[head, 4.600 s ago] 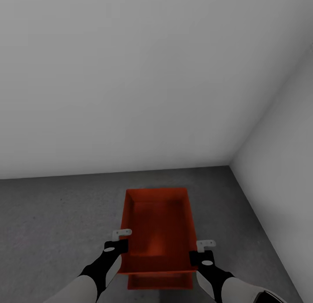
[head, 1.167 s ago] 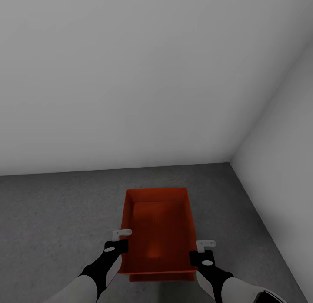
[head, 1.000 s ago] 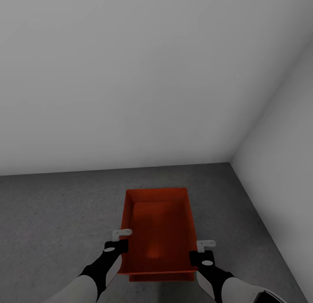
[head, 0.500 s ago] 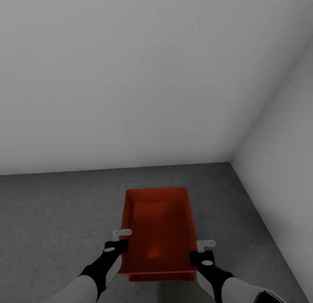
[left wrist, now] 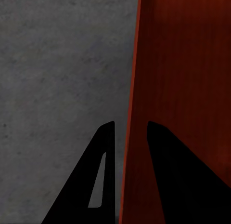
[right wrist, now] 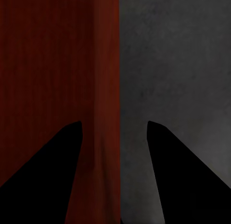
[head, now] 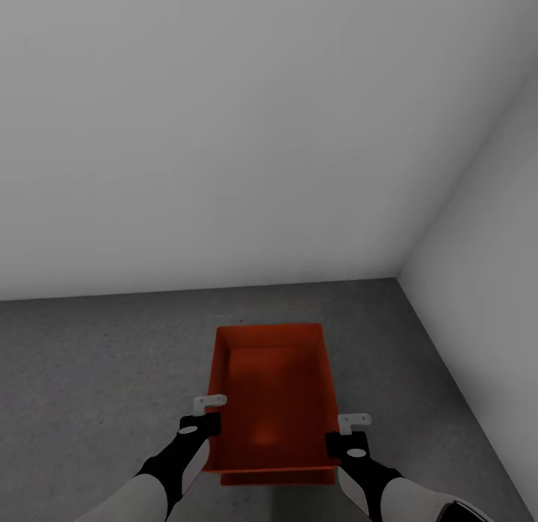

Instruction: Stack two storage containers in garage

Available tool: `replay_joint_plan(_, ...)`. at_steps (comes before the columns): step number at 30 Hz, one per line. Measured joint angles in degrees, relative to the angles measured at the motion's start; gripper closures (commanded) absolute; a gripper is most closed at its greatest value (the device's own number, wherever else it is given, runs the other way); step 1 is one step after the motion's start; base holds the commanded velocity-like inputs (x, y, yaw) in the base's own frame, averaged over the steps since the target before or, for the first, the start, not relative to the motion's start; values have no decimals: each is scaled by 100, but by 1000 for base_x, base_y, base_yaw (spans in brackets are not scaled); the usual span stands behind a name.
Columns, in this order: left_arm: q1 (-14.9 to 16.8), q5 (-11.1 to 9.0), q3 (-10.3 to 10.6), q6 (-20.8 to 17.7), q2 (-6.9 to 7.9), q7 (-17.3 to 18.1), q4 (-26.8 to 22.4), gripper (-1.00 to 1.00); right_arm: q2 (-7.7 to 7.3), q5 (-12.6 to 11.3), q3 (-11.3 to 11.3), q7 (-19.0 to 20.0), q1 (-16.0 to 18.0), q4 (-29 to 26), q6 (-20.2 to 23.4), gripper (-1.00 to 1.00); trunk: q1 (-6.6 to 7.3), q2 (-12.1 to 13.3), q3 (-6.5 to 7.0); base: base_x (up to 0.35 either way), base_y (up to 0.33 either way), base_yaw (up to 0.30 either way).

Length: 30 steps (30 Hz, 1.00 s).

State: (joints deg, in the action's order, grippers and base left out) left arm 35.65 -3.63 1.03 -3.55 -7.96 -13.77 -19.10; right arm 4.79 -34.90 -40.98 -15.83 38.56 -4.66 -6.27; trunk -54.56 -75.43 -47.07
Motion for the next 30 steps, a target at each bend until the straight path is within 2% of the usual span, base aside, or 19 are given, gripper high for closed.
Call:
replay_joint_plan(2, 0, 0, 0, -1, 0, 0, 0, 100, 0, 0, 0, 1, 0, 1, -1, 100, -44, -80, -36, 0, 0, 0)
replay_joint_plan(13, 0, 3, -1, -1, 0, 0, -3, 100, -1, -2, 0, 1, 0, -2, -3, 100, -45, -82, -36, 0, 0, 0)
replay_joint_plan(22, 0, -1, 0, -1, 0, 0, 0, 100, 0, 0, 1, 1, 0, 1, -1, 100, -242, -441, -198, 0, 0, 0)
replay_joint_plan(30, 0, 1, 1, 0, 1, 0, -7, 100, -2, -2, 0, 0, 0, -6, -5, 100, -242, -443, -198, 0, 0, -12)
